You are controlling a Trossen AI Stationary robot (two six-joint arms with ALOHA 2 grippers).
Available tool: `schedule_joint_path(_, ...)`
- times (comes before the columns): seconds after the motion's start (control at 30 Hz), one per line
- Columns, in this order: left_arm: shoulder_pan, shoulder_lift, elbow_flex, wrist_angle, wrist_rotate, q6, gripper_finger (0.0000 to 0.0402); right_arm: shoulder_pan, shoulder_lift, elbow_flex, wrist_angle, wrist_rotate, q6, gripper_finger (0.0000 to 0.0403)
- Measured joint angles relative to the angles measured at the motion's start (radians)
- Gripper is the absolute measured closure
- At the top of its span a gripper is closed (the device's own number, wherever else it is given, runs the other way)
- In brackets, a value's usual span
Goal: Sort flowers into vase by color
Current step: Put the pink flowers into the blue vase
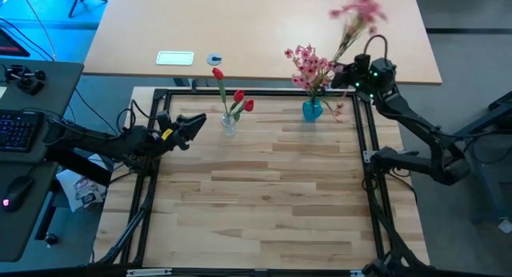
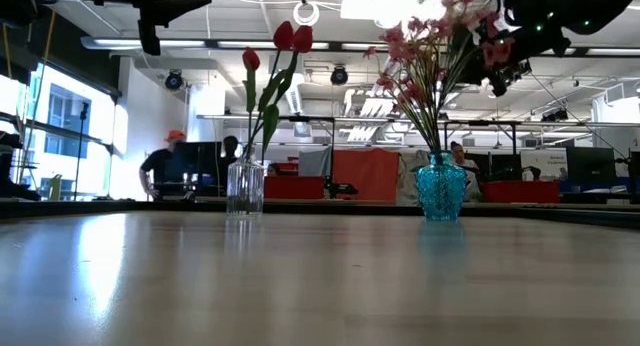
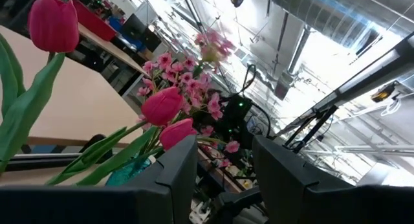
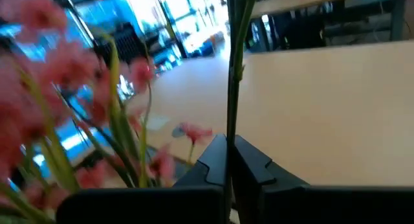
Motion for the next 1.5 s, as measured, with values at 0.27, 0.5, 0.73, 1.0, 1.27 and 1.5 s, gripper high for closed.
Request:
schedule_joint_path(0.27,0.0,0.0,0.0,-0.001,0.002,0.0,0.0265,0.0,-0.058,0.0,-0.126,-0.087,-0.01,0.0403)
schedule_joint_path(0.5,0.0,0.0,0.0,-0.001,-0.01,0.01,0.0265,0.0,-0.084,0.0,-0.16,-0.149,-0.032,0.0403)
schedule_joint_path(0.73,0.0,0.0,0.0,-0.001,-0.019,0.01,0.0265,0.003,-0.082,0.0,-0.188,-0.078,-0.103,0.0403)
schedule_joint_path(1.0,0.0,0.0,0.0,-0.001,-0.022,0.01,0.0265,0.027,-0.05,0.0,-0.184,-0.108,-0.136,0.0403)
schedule_joint_path(1.27,0.0,0.0,0.0,-0.001,-0.017,0.029,0.0265,0.058,0.004,0.0,-0.125,-0.096,-0.176,0.0403)
schedule_joint_path(1.5,0.0,0.0,0.0,-0.001,-0.016,0.036,0.0265,0.057,0.004,0.0,-0.145,-0.052,-0.233,0.0403)
